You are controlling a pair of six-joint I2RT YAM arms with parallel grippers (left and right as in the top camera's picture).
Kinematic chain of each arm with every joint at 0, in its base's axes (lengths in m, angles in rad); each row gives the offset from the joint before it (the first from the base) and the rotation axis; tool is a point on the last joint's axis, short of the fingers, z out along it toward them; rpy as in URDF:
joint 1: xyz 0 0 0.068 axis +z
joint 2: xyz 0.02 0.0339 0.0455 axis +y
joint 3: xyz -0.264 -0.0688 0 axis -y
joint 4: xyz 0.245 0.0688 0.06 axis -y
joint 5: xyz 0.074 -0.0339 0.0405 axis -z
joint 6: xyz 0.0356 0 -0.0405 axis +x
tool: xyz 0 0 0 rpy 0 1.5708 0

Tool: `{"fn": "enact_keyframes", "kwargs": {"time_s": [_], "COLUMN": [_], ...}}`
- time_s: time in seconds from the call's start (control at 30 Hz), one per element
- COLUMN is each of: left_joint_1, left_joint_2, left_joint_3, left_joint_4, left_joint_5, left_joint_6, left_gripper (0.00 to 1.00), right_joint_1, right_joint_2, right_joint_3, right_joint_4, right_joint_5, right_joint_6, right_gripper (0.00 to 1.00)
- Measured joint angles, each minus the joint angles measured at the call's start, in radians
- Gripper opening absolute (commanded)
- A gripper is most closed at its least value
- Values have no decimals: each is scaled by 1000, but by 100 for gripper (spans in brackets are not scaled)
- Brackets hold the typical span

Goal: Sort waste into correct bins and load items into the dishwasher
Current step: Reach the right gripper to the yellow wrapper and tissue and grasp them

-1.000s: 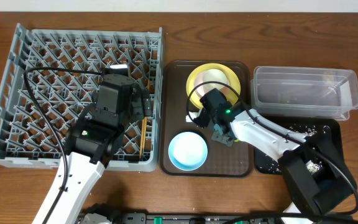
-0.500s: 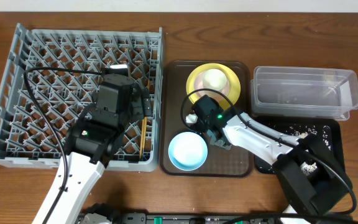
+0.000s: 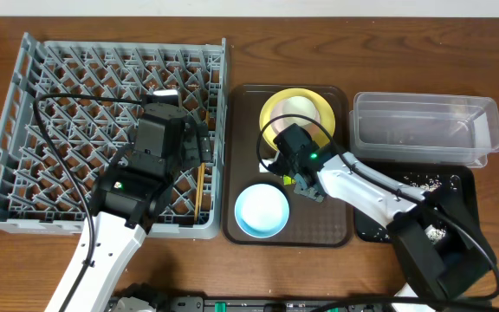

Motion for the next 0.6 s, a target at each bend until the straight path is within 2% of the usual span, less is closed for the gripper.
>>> {"fn": "enact_keyframes", "kwargs": {"time_s": [0.13,0.37,0.6], "left_joint_1": [0,0,0], "left_joint_2": [0,0,0], "left_joint_3": [0,0,0], "left_joint_4": [0,0,0], "left_joint_5": [0,0,0], "left_joint_6": [0,0,0], "left_gripper": [92,92,92], "right_joint_1": [-5,-47,-175], "right_joint_2": [-40,-140,-141], "right_joint_3": [-5,-5,-5], "right_joint_4": [-2,-7,-16], "right_joint_5": [-43,-87,-208], "right_joint_6": [3,23,30], "right_gripper": [99,99,96]}}
